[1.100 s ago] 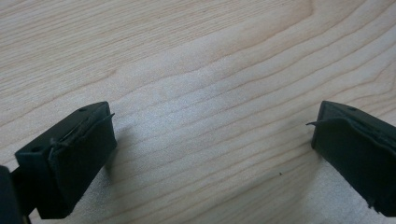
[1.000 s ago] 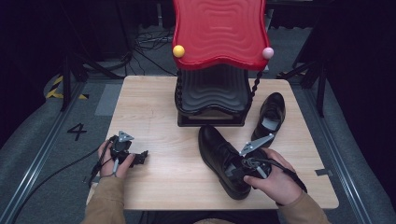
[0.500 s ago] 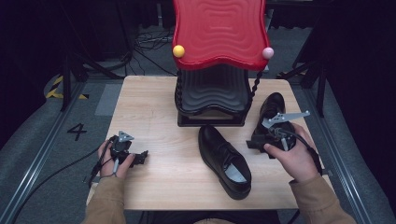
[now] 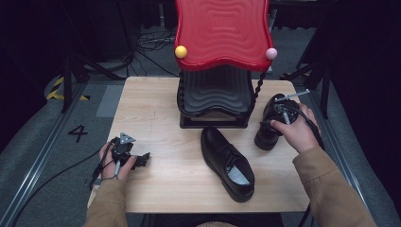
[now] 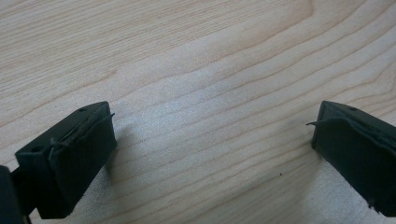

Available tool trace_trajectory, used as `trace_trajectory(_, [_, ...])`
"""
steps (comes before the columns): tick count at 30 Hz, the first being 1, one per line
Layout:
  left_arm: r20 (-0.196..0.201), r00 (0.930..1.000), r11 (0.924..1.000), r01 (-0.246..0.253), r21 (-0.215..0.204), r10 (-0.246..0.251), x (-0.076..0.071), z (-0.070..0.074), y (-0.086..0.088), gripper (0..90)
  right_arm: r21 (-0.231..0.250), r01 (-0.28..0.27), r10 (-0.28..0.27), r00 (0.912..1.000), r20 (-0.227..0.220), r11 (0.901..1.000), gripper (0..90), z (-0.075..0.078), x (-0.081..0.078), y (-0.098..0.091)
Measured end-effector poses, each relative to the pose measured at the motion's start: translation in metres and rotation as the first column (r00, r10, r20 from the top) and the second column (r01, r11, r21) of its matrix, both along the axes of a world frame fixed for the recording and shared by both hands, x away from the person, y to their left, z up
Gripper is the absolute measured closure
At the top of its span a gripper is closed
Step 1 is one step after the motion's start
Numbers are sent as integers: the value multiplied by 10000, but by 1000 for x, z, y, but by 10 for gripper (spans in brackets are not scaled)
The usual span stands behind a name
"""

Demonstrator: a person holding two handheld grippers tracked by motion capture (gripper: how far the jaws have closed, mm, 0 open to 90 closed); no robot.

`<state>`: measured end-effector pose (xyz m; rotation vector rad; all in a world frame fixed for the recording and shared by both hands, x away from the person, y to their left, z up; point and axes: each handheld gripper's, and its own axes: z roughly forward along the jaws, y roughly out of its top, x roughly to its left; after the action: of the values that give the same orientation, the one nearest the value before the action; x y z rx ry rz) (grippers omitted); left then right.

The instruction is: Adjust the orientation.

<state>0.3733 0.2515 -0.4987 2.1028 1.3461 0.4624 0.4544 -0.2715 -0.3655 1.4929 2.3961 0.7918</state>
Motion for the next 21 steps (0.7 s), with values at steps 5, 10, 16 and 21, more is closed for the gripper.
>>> trace_trajectory(5, [4, 10000, 10000, 6, 9, -6, 0, 0, 0, 2, -358, 562, -596, 9930, -1019, 9978, 455, -20, 23, 0])
trace_trajectory(10, [34, 10000, 10000, -28, 31, 28, 0, 0, 0, 2, -643, 719, -825, 9798, -1824, 9953, 496, -34, 32, 1])
trace_trajectory(16, [9, 10000, 10000, 2, 7, -2, 0, 0, 0, 2, -873, 564, -784, 9581, -2753, 9946, 603, -50, 35, 6])
trace_trajectory(21, [13, 10000, 10000, -6, -6, 6, 0, 0, 0, 2, -190, 622, -648, 9295, -3631, 9979, 809, -58, 37, 7])
